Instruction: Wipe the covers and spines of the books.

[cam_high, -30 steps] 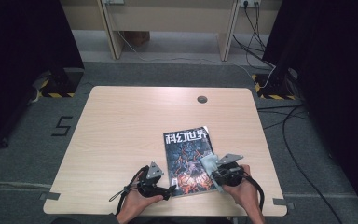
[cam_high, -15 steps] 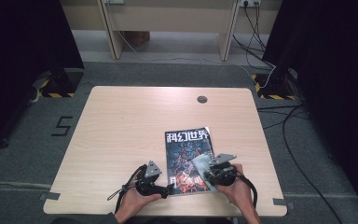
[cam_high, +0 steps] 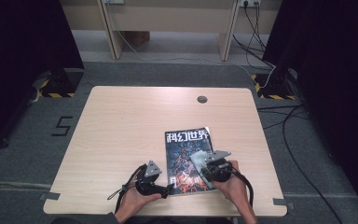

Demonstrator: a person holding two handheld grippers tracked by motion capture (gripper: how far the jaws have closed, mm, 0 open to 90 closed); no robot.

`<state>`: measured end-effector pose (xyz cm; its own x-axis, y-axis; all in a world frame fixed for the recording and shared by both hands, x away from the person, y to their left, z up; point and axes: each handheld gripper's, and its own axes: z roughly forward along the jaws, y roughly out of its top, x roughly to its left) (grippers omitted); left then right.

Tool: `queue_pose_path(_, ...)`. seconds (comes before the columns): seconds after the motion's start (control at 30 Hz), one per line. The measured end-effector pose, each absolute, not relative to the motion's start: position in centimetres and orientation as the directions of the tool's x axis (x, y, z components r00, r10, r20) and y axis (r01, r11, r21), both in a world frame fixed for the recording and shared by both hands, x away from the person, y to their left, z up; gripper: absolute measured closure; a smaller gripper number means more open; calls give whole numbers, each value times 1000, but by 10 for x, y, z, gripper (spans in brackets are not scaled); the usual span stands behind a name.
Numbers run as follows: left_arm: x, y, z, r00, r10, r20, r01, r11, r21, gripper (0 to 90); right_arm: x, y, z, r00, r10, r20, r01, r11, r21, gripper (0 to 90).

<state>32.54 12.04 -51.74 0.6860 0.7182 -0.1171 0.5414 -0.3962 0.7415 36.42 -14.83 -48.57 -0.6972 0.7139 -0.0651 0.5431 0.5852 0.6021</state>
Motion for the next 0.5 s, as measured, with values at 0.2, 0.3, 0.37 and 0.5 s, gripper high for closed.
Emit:
queue_pose_path(0.2,325,120,-518,683,720,-120,542,-390,745,151,398,-146,-486,-654,754,-62,574,547,609,653)
queue_pose_path(0.3,325,120,-518,683,720,-120,542,-389,745,150,409,-152,-487,-626,778,-59,588,520,619,653)
queue_pose_path(0.37,325,120,-518,683,721,-120,541,-388,746,151,416,-155,-487,-602,796,-53,605,499,621,653)
queue_pose_path(0.5,325,120,-518,684,720,-118,541,-390,745,150,432,-158,-487,-574,817,-55,622,478,620,655)
